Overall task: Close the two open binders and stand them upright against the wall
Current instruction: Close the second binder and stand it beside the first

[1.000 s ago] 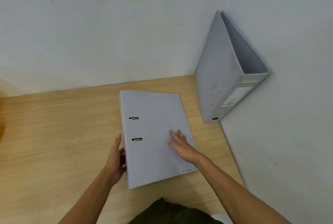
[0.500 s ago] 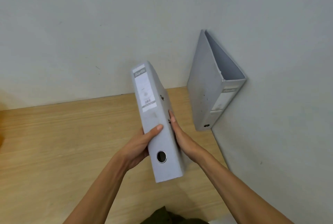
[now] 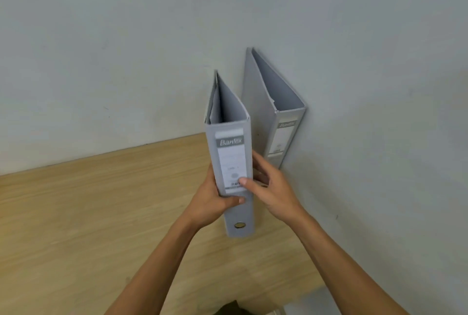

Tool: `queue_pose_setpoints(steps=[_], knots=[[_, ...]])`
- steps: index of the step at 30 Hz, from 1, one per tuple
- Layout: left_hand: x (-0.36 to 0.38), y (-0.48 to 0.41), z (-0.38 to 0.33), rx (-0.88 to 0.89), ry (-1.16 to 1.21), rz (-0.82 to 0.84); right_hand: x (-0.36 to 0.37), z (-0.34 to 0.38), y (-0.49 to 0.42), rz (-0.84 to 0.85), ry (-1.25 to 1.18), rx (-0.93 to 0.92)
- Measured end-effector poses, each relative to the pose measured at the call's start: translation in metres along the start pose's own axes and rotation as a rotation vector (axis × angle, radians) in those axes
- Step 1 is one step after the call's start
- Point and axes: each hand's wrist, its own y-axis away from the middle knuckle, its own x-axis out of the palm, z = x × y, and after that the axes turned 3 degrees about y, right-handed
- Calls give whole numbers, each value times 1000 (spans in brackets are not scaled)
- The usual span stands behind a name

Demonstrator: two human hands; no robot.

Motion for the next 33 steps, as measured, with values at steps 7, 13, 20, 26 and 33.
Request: queue_pose_setpoints(steps=[7, 13, 20, 26, 33], knots=[[29, -20, 19, -85, -34, 76, -17, -34, 21, -80, -26, 111], [34, -40, 14, -60, -95, 105, -32, -47, 16, -159, -2, 160], [35, -70, -5, -73, -150, 17, -35, -48, -14, -293, 65, 267], [35, -93, -11, -59, -201, -68, -34, -57, -40, -390, 37, 331], [33, -106, -13, -64, -229, -113, -31, -55, -60, -396, -1, 325]])
